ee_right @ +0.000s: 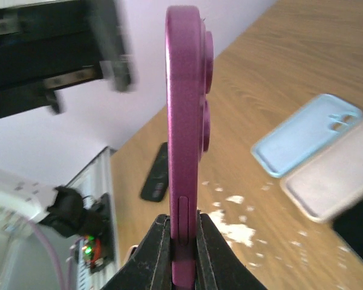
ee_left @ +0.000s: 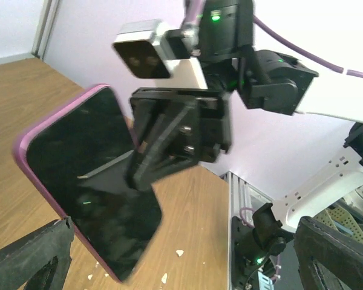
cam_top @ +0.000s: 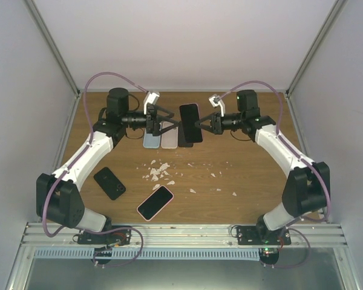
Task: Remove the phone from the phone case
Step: Place the phone at the center of the board.
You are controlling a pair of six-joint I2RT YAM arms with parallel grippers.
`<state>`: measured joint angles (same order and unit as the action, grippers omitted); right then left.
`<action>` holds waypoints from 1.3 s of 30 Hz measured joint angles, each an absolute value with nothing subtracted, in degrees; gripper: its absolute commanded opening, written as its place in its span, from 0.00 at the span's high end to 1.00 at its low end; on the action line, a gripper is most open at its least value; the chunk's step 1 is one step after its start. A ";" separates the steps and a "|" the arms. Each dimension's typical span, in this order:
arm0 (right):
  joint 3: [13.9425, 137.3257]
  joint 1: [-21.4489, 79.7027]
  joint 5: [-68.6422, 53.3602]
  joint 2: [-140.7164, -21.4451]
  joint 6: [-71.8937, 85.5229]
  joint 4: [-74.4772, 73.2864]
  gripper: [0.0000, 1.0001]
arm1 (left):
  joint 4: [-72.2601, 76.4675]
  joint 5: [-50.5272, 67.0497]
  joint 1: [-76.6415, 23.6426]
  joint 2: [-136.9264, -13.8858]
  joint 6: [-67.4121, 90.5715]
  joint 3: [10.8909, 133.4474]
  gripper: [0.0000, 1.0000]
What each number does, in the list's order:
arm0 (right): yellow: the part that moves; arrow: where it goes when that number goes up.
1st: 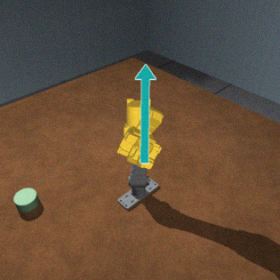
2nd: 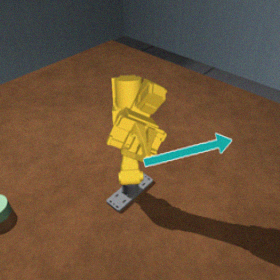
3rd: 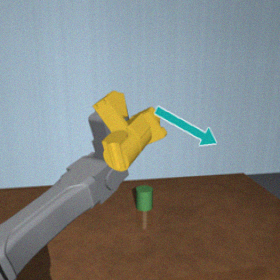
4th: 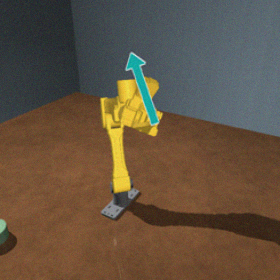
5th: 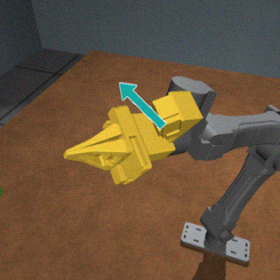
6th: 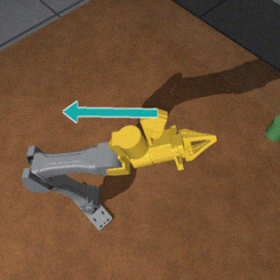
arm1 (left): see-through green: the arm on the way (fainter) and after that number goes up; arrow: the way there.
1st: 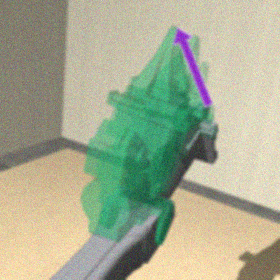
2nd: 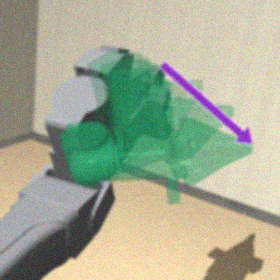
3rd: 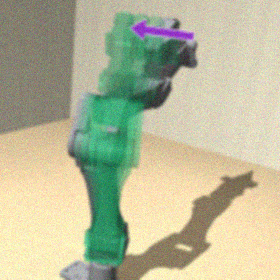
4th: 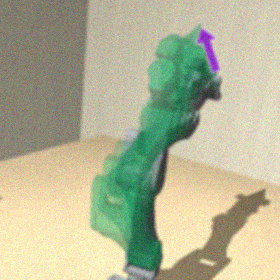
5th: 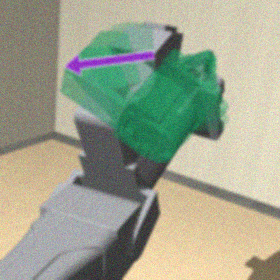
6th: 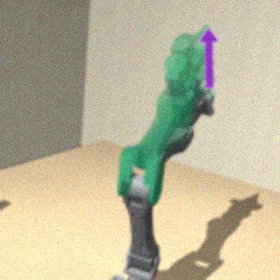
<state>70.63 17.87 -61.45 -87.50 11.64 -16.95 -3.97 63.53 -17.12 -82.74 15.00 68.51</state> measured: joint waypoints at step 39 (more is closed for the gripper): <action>84.79 5.28 -57.39 -125.89 11.11 -21.87 1.00 | -3.73 61.39 -14.41 -81.06 16.10 67.37 0.01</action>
